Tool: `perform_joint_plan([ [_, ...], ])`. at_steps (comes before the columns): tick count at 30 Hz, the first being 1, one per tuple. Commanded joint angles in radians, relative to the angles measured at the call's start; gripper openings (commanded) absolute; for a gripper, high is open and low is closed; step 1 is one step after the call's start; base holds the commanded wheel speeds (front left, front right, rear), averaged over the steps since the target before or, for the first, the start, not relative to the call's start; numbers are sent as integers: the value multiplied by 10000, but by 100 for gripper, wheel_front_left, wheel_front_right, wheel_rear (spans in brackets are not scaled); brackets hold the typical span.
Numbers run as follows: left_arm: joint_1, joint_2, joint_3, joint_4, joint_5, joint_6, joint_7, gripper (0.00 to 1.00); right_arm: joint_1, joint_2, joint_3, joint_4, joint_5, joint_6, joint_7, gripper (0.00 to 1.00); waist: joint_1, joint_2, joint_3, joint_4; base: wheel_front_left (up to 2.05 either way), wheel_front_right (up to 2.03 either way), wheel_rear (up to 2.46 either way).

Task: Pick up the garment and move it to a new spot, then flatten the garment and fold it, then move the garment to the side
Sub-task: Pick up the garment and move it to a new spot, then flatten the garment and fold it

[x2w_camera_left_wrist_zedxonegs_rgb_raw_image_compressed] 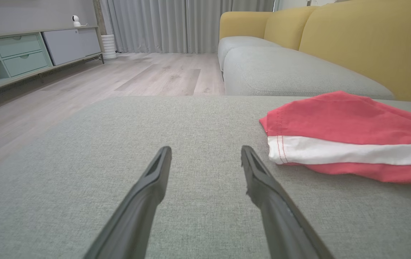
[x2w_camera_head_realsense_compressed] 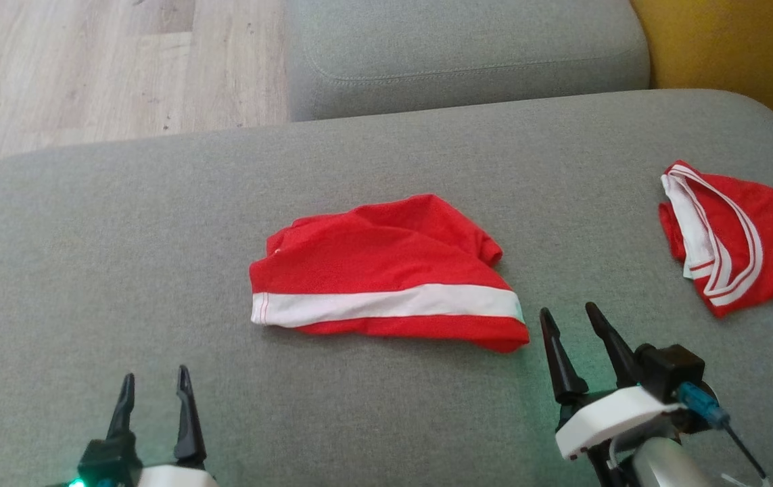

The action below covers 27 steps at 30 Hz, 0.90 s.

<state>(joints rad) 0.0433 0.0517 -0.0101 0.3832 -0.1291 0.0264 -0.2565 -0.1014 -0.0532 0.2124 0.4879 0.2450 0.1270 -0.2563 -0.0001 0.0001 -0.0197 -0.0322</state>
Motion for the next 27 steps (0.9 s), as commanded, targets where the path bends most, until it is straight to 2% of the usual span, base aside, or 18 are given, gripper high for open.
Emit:
perform_joint_plan([
  [1,-299,14,372,-264,92,-18,-53,100,-301,30,172,-273,-75,37,-55,100,1,-1,20,-1,0,0,0],
  [7,-440,-8,365,-226,48,-117,-53,100,-415,30,198,-239,-40,37,-55,100,1,-1,125,-23,0,0,0],
  [13,-974,-12,-93,118,-608,-600,-53,100,-499,30,283,-203,-26,37,-55,100,1,-1,312,-144,0,0,0],
  [19,-2251,-13,-579,1103,-1629,-1300,-53,100,-698,30,382,-224,-74,37,-55,100,1,-1,811,-467,0,0,0],
  [27,-3671,27,-847,2681,-2011,-1552,-53,100,-1046,30,370,-325,-196,37,-55,100,1,-1,1531,-920,0,0,0],
])
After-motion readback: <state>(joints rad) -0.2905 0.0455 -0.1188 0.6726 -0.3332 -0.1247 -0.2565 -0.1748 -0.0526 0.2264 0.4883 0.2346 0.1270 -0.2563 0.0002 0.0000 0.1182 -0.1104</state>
